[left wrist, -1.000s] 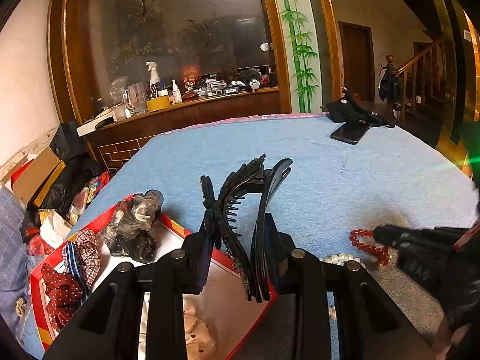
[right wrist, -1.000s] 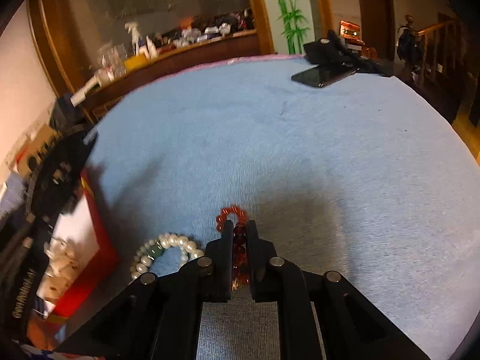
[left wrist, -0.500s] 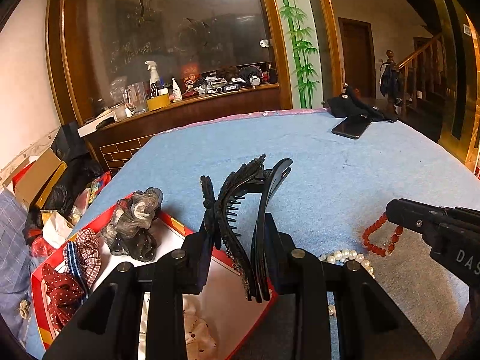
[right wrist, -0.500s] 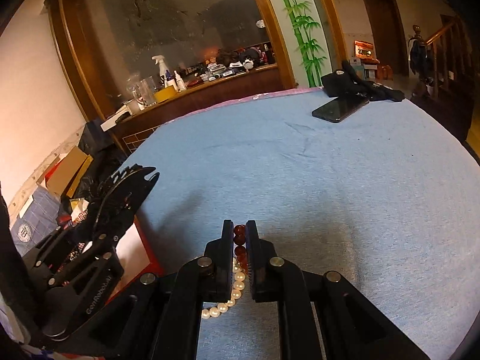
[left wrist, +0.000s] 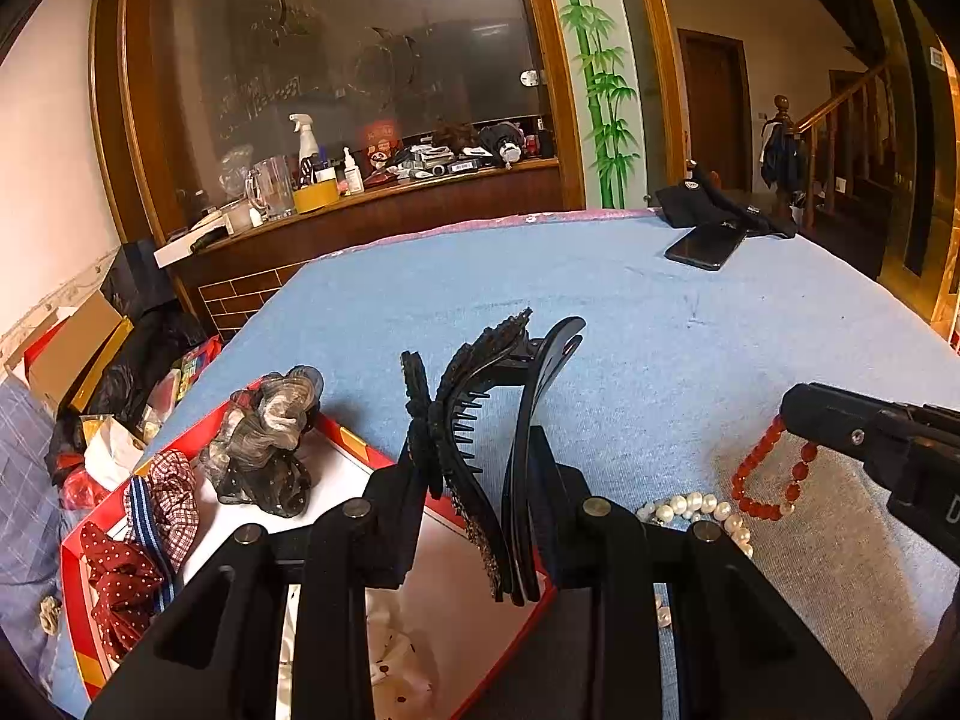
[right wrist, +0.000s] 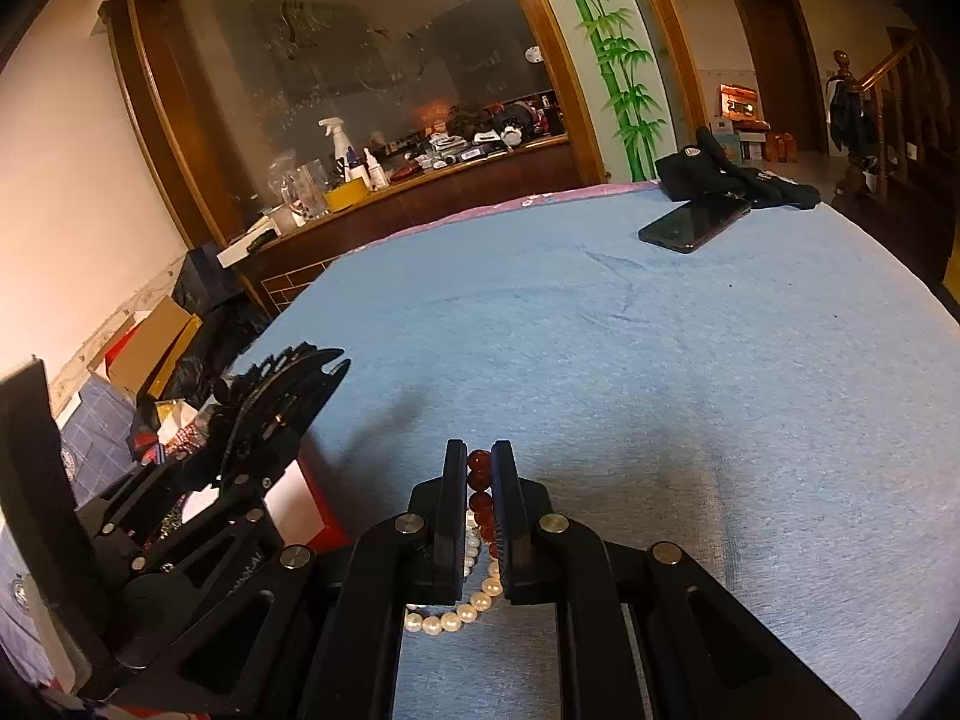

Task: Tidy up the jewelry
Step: 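Lift the claw clip with the left gripper while the right lifts the red bead bracelet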

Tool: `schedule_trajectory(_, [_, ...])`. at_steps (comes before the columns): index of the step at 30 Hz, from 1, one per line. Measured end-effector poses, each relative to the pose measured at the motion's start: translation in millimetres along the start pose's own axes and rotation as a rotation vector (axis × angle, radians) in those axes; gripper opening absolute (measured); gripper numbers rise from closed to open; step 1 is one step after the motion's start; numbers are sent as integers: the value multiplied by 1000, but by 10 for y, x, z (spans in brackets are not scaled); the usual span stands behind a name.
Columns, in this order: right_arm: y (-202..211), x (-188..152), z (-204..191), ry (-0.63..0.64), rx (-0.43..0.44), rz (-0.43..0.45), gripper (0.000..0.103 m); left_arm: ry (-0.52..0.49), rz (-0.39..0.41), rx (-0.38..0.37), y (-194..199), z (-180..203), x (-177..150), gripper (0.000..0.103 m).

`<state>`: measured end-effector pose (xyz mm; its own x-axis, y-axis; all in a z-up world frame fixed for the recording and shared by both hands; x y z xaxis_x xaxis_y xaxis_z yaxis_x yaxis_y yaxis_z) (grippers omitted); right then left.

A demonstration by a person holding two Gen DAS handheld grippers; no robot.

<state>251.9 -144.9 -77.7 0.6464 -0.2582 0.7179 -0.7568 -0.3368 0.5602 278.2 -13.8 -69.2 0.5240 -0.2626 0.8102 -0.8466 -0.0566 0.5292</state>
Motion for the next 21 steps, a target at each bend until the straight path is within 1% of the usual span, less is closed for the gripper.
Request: schedule_trajectory(21, [45, 10, -69, 4, 37, 2, 8, -6, -9, -2, -8, -3, -34, 30])
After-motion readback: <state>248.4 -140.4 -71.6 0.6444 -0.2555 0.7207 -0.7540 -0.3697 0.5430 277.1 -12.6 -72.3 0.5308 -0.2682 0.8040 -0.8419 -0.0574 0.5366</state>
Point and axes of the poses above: each gripper's, at about its wrist camera, not at the fingertips, and y roughly against the way its jaws point, z to its right, x to its top, the point moved 7 cm from there along -y, roughly the way its jaws point, and after that the axes turned 6 degrees about -y, right-handed, at the moved point
